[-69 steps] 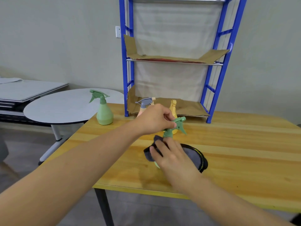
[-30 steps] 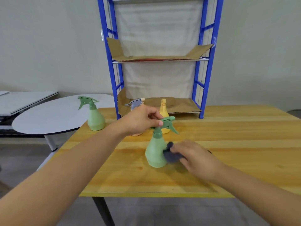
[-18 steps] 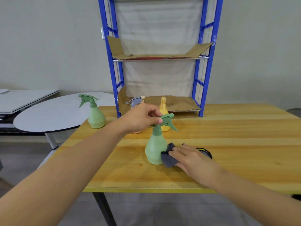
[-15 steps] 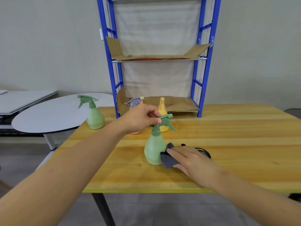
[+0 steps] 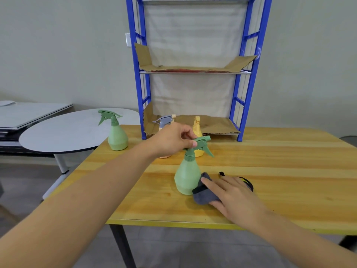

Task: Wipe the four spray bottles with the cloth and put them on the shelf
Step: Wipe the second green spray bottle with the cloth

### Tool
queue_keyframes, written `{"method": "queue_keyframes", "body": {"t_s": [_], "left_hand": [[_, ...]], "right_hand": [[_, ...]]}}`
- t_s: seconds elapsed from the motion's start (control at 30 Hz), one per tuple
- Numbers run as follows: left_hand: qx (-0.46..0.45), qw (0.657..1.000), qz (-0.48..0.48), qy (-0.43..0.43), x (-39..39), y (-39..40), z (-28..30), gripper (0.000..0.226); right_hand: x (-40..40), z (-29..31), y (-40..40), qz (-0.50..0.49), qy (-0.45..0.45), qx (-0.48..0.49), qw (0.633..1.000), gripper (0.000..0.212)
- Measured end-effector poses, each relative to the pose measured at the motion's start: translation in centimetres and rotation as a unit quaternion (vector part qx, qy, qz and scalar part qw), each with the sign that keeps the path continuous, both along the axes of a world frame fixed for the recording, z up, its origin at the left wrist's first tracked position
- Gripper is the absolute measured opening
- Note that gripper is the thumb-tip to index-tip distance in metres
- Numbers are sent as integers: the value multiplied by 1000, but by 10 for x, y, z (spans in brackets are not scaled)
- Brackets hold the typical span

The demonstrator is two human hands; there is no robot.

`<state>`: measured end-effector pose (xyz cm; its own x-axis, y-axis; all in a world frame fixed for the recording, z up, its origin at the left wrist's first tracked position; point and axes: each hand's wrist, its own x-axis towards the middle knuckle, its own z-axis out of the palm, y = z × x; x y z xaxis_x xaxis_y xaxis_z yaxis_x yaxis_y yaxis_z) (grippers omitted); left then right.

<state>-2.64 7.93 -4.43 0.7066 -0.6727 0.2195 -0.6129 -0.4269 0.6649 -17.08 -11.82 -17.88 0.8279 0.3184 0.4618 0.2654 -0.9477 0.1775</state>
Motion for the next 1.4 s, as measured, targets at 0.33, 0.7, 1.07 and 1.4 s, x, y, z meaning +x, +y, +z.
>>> {"method": "queue_keyframes", "body": {"t_s": [0.33, 0.7, 1.07, 1.4], "left_hand": [[-1, 1000, 4, 4, 3, -1, -1, 6], [-15, 999, -7, 33, 3, 0, 2, 6], [-92, 987, -19, 128, 3, 1, -5, 4], [-233, 911, 5, 339, -4, -3, -28, 10]], "right_hand": [[2, 1, 9, 61, 17, 90, 994, 55], [23, -1, 58, 155, -103, -6, 982, 35], [20, 6, 37, 109, -47, 44, 992, 78], [16, 40, 28, 84, -204, 251, 943, 47]]}}
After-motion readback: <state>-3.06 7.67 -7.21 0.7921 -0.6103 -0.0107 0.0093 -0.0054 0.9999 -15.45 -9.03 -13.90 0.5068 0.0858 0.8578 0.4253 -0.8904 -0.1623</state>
